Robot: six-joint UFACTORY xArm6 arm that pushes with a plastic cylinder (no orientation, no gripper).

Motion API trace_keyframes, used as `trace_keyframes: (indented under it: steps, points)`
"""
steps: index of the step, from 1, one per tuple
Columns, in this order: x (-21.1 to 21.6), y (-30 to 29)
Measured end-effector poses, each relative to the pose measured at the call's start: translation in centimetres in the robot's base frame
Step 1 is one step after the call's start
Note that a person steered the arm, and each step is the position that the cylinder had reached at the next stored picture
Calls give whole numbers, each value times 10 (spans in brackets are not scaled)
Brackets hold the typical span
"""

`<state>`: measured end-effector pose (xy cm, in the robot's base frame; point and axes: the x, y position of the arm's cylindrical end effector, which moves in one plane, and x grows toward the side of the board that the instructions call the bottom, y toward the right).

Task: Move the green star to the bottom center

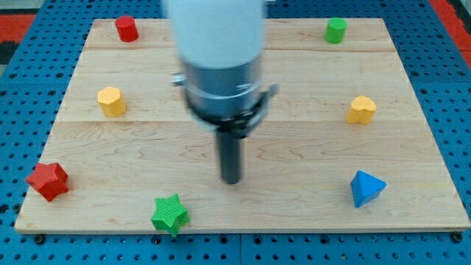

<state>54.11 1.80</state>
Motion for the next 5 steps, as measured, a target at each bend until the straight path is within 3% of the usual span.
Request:
trace_keyframes:
  steps: [1, 3, 5]
  points:
    - [76, 25]
    - [78, 5]
    - [78, -92]
